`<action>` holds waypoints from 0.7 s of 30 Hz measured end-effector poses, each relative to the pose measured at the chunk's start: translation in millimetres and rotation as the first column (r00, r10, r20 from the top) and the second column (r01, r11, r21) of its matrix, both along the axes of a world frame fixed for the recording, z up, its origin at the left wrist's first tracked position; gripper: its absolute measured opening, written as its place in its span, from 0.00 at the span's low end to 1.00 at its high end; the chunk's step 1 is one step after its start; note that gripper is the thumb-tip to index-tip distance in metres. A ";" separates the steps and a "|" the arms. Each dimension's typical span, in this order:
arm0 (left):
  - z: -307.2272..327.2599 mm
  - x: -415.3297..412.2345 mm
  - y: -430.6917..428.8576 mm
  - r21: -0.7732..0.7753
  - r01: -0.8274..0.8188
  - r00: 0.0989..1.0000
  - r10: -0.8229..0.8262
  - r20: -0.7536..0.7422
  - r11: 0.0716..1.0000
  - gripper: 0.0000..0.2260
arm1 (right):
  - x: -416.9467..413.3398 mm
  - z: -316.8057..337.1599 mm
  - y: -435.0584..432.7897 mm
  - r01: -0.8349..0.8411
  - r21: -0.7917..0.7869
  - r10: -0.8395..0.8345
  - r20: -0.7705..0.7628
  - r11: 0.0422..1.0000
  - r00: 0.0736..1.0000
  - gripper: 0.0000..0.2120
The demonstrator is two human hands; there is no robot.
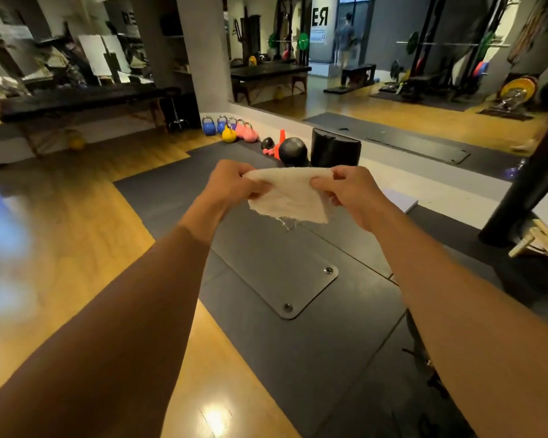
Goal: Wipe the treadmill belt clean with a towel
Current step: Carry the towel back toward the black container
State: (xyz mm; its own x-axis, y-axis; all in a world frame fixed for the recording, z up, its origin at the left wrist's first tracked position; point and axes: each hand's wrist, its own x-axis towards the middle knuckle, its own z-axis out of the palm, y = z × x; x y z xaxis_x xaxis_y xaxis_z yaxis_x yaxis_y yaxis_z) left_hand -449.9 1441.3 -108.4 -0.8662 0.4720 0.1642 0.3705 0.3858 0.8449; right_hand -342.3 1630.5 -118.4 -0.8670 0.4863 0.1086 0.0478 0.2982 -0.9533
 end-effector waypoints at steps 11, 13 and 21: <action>11.3 -265.0 166.2 0.394 0.013 0.929 -0.157 0.335 0.919 0.10 | -250.7 13.3 140.9 0.170 -0.059 -0.173 -0.061 0.984 0.983 0.06; 10.1 -305.4 202.8 0.389 0.010 0.922 -0.159 0.354 0.921 0.11 | -291.8 10.8 174.5 0.191 -0.080 -0.196 -0.056 0.978 0.979 0.05; 20.3 -470.8 338.9 0.360 0.014 0.925 -0.148 0.349 0.933 0.09 | -457.8 14.2 312.7 0.225 -0.160 -0.233 -0.032 0.961 0.972 0.05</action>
